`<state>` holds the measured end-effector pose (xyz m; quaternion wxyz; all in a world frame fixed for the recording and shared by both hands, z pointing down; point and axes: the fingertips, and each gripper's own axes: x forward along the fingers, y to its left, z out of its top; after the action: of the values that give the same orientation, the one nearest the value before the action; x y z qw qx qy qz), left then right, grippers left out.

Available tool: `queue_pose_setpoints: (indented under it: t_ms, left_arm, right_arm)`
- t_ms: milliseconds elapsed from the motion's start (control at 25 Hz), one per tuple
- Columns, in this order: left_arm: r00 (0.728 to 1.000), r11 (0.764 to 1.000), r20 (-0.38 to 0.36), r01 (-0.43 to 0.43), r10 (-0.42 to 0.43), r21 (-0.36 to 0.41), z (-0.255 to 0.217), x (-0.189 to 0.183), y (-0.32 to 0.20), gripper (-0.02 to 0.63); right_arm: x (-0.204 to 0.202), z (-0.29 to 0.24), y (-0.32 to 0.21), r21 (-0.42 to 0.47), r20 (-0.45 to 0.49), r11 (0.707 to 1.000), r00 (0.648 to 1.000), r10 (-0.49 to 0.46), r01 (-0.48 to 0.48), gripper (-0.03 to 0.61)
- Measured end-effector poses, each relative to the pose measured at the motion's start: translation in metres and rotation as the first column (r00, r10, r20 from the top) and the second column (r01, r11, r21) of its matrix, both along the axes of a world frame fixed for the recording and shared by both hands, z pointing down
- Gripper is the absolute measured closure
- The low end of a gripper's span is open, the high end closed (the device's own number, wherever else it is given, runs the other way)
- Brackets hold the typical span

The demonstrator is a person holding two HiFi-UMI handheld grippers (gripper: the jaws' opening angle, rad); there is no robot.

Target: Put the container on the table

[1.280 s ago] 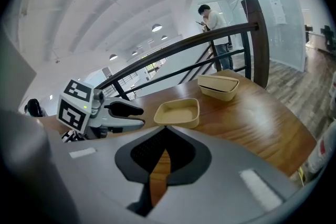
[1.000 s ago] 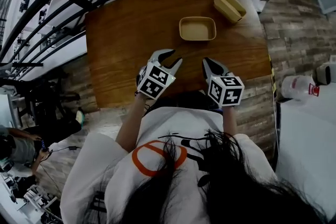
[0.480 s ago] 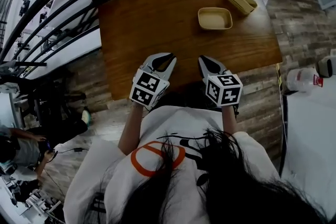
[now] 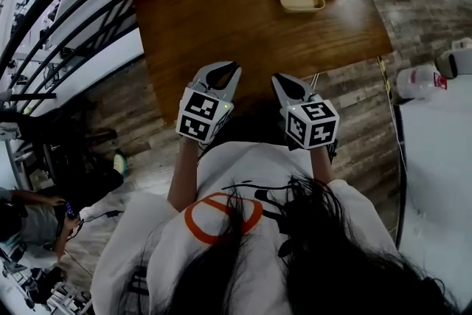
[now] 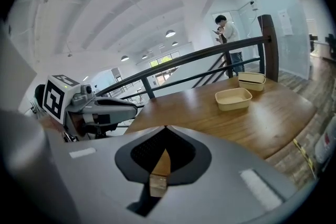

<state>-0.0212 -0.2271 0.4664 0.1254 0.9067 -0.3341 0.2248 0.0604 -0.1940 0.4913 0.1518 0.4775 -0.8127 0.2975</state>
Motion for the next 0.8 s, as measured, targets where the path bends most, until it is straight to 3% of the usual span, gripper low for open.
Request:
queue_pose_setpoints:
  t_ms: [520,800]
  left_arm:
    - [0.997,0.999,-0.058,0.042,-0.043,-0.018,0.0,0.003,0.044,0.614]
    - [0.994,0.996,-0.055,0.09,-0.09,-0.013,-0.008,0.019,0.073,0.614]
  right_arm:
    - [-0.003,0.002,0.047,-0.021,-0.034,0.998,0.997,-0.062,0.062,0.56]
    - [0.019,0.004,0.081,-0.034,-0.042,0.995,0.994,-0.099,0.098,0.56]
